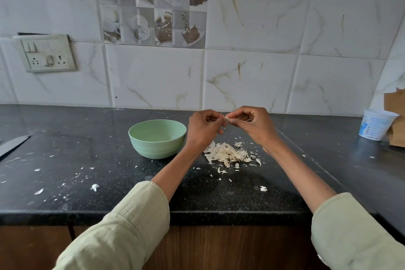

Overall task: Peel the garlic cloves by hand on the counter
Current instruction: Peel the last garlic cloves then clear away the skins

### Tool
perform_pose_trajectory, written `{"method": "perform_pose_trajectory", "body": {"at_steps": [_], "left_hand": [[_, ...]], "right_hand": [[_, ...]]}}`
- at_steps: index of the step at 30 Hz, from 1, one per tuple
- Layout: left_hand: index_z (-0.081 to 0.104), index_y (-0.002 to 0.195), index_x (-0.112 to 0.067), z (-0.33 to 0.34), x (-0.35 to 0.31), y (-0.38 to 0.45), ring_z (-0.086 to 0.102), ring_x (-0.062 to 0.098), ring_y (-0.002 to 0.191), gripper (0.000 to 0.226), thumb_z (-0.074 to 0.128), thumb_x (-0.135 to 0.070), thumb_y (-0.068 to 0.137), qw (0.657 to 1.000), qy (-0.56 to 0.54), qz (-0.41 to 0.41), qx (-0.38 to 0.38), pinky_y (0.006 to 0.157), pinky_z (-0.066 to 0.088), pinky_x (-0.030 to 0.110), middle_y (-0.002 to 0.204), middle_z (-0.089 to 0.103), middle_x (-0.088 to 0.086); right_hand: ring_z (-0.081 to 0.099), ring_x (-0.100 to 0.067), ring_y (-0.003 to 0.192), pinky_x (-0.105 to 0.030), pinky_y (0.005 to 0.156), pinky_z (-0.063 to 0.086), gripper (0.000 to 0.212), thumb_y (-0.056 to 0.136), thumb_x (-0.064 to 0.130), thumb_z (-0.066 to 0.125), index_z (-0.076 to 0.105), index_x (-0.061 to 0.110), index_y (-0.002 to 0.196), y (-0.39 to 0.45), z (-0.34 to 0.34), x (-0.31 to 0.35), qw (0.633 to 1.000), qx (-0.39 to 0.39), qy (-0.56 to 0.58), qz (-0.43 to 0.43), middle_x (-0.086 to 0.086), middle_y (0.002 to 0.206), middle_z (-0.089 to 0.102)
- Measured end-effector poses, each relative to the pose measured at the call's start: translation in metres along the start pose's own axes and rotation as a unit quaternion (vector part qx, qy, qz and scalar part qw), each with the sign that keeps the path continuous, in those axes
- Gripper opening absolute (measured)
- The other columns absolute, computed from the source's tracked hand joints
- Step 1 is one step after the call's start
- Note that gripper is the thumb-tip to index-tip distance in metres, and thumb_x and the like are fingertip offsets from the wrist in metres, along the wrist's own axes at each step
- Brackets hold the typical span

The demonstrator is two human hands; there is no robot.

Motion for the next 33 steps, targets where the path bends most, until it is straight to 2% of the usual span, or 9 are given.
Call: {"method": "perform_pose_trajectory", "body": {"at_steps": [8,16,20,25,30,33], "left_hand": [[0.078,0.085,-0.02,0.0008,-0.0012,-0.0002,0.076,0.017,0.063,0.005,0.076,-0.022,0.089,0.999,0.025,0.013,-0.021,0.062,0.056,0.03,0.076,0.078,-0.002],[0.079,0.083,-0.017,-0.0026,-0.0053,-0.0015,0.075,0.018,0.064,0.008,0.073,-0.015,0.087,1.0,0.014,0.004,-0.02,0.06,0.053,0.026,0.074,0.078,0.0],[0.078,0.081,-0.018,-0.0029,-0.0042,-0.0021,0.075,0.019,0.064,0.006,0.073,-0.018,0.085,0.999,0.019,0.002,-0.028,0.061,0.054,0.028,0.073,0.077,0.001],[0.075,0.087,-0.015,-0.0001,-0.0035,-0.004,0.074,0.018,0.062,0.005,0.074,-0.02,0.087,0.999,0.023,0.013,-0.03,0.059,0.059,0.031,0.077,0.076,0.004],[0.073,0.097,-0.009,0.0026,-0.0026,-0.0028,0.073,0.018,0.062,0.005,0.07,-0.013,0.096,1.0,-0.01,0.018,0.002,0.053,0.055,0.028,0.083,0.078,0.009],[0.074,0.101,-0.008,0.0033,-0.0018,-0.0016,0.074,0.02,0.065,0.007,0.071,-0.012,0.097,1.0,-0.017,0.02,0.016,0.055,0.056,0.03,0.085,0.078,0.01]], "right_hand": [[0.073,-0.007,0.077,-0.016,0.07,0.053,0.018,0.081,0.023,0.091,0.082,0.015,0.094,-0.0016,0.0009,0.0052,1.0,-0.002,0.0,-0.017,0.003,0.086,0.08],[0.074,-0.012,0.08,-0.021,0.073,0.056,0.02,0.079,0.026,0.092,0.083,0.017,0.094,-0.0006,0.0,0.0032,1.0,-0.002,-0.005,-0.016,0.003,0.086,0.08],[0.072,-0.012,0.078,-0.022,0.072,0.055,0.017,0.08,0.025,0.092,0.083,0.019,0.093,-0.0009,0.0015,0.004,1.0,0.004,-0.011,-0.024,0.004,0.086,0.08],[0.075,-0.026,0.085,-0.034,0.078,0.059,0.015,0.082,0.025,0.091,0.083,0.02,0.095,-0.0016,0.0001,0.0048,1.0,-0.002,-0.014,-0.02,0.005,0.089,0.08],[0.074,-0.017,0.086,-0.023,0.076,0.056,0.014,0.085,0.025,0.089,0.083,0.019,0.096,-0.001,-0.0019,0.0038,1.0,-0.013,-0.008,-0.012,0.005,0.091,0.08],[0.074,-0.017,0.088,-0.023,0.078,0.057,0.013,0.086,0.026,0.088,0.083,0.02,0.097,-0.0001,-0.0022,0.0028,1.0,-0.018,-0.013,-0.011,0.005,0.091,0.08]]}}
Point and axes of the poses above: each hand's wrist, its own y-axis towards the middle knuckle, its own z-axis out of the palm, x = y × z, the point moved 4 cm from there along y, towards the middle knuckle
